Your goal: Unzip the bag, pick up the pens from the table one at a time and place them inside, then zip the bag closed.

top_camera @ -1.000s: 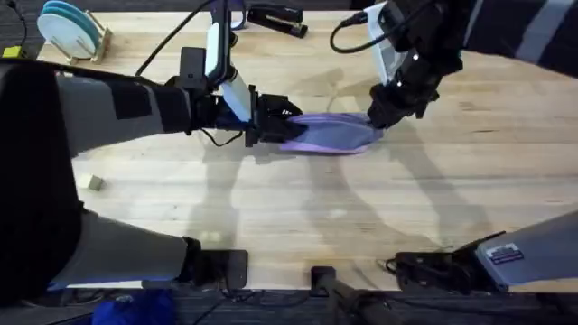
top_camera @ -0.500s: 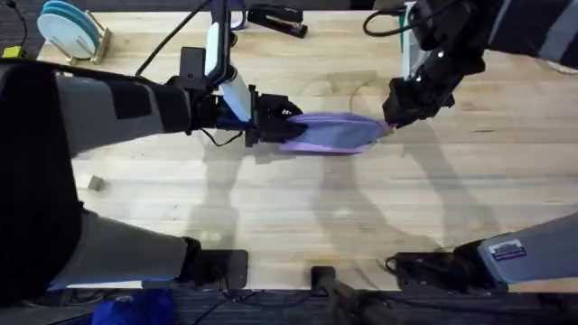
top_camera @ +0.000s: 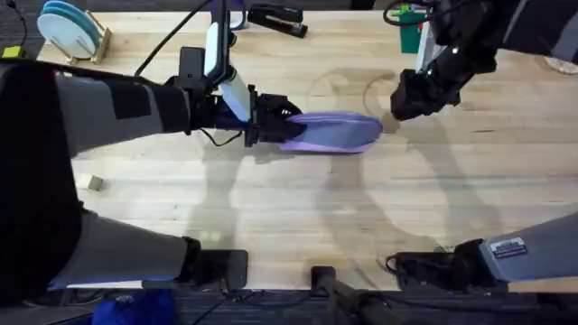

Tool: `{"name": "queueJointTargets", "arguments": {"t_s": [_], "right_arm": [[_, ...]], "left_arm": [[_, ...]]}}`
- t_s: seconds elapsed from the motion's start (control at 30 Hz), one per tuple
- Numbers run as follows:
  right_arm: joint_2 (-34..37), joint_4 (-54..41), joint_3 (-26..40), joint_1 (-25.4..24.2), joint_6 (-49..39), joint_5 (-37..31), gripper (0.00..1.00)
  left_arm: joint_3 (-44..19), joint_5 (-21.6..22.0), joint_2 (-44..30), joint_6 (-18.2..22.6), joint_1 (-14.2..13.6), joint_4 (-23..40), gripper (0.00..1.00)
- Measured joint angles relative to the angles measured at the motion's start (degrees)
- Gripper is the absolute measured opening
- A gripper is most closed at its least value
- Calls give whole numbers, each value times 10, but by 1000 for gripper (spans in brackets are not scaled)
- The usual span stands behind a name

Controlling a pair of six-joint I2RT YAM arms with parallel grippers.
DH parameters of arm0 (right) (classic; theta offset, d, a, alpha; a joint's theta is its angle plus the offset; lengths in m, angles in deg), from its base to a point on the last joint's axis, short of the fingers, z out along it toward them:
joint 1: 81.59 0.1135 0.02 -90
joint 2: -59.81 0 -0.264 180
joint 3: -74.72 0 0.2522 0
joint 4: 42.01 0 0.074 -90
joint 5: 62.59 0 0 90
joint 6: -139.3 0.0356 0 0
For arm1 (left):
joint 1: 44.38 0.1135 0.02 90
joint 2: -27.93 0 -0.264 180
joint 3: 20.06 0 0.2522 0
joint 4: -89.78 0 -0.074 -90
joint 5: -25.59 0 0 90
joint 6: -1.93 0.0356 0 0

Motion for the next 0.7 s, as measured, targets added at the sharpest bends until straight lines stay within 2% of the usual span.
{"name": "queueJointTargets", "arguments": {"t_s": [0.33,0.53,0.57,0.6,0.7], "right_arm": [[-2,-21,0,0,3,8,33],[-63,-47,7,0,-2,16,39],[-80,-46,11,0,-6,21,66],[-95,-46,14,0,-10,26,143],[-139,-52,21,0,-19,41,543]], "left_arm": [[0,0,0,0,0,0,44],[0,0,0,0,0,0,44],[0,0,0,0,0,0,44],[0,0,0,0,0,0,44],[0,0,0,0,0,0,44]]}}
